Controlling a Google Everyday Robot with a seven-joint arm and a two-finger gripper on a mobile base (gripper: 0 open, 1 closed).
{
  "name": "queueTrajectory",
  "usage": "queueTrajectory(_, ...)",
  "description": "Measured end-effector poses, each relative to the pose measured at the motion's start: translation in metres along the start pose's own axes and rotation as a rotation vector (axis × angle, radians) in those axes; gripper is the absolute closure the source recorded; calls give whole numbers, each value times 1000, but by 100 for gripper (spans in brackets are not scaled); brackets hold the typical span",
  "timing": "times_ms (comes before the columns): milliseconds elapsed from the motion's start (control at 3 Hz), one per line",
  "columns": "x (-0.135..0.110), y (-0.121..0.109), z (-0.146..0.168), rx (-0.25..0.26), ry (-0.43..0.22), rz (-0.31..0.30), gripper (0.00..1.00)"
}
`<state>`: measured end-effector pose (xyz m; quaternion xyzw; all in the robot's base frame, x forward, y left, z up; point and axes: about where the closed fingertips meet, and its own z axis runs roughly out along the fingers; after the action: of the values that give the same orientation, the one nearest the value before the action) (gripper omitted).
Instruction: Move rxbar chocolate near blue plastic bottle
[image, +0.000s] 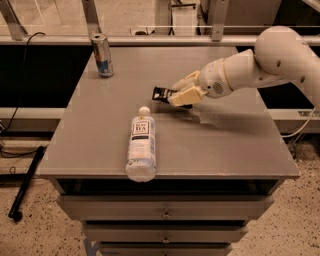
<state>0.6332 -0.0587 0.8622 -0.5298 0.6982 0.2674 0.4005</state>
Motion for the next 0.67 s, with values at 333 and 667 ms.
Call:
queueTrajectory(333,7,7,-1,-10,7,6,29)
queueTrajectory(667,13,14,-1,-23,11,12,0)
